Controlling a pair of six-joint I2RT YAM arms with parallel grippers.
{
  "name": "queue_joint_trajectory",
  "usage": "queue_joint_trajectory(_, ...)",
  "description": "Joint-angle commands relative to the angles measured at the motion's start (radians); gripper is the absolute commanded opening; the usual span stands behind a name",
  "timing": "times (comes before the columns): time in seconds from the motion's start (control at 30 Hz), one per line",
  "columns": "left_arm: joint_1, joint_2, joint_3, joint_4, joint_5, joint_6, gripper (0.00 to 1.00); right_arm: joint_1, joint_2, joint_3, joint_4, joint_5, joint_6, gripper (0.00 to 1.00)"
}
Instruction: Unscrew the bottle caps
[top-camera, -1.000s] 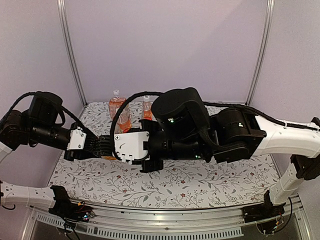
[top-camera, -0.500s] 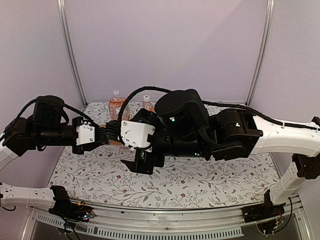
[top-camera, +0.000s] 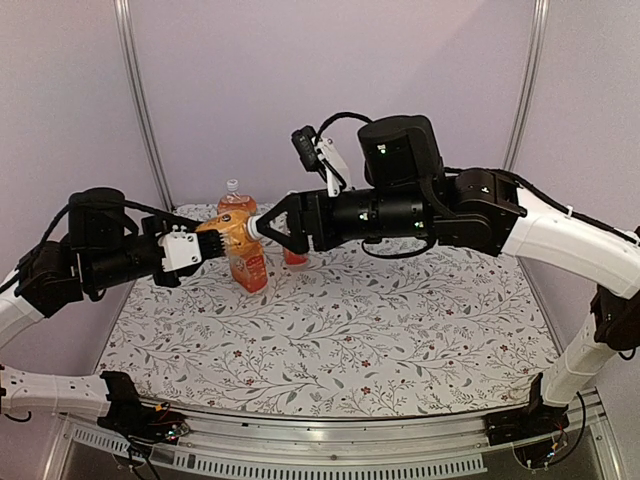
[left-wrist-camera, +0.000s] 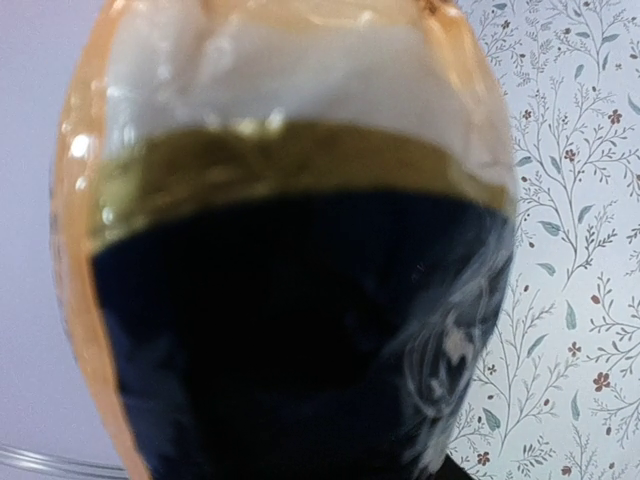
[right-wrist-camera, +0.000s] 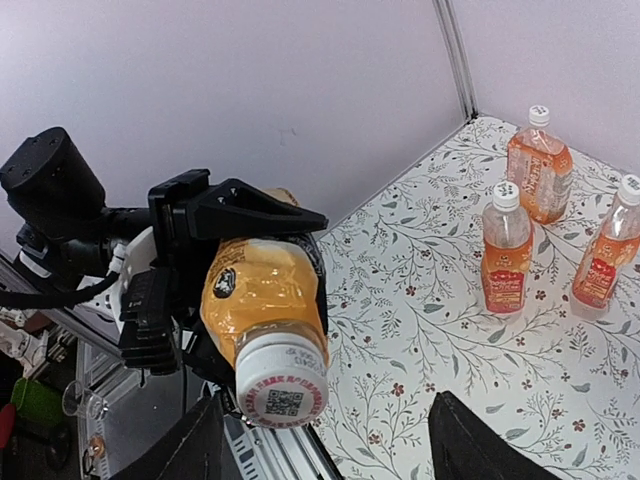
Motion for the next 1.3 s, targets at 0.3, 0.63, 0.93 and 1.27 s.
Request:
queue_joint_trajectory(0.3, -0.009, -0.011, -0.013, 0.032, -0.010, 0.021, 0.23, -0.015, 0.078, 0.075, 0.037, -0.174, 0.155, 0.37)
queue_joint_trajectory(0.63, -0.009, -0.027, 0.010, -0.053, 0.084, 0.016, 0.19, -0.001, 0.075, 0.094, -0.042, -0.165, 0.010, 0.00)
queue_joint_trajectory(0.93, -0.009, -0.003, 0.152, -0.521, 0.495, -0.019, 0.19, 0.223, 0.015, 0.002, -0.142, 0.086, -0.826, 0.00)
queue_joint_trajectory(1.27, -0.009, -0.006, 0.141, -0.609, 0.511, 0.026, 0.19, 0.369, -0.004, -0.112, 0.010, 0.448, -1.463, 0.00)
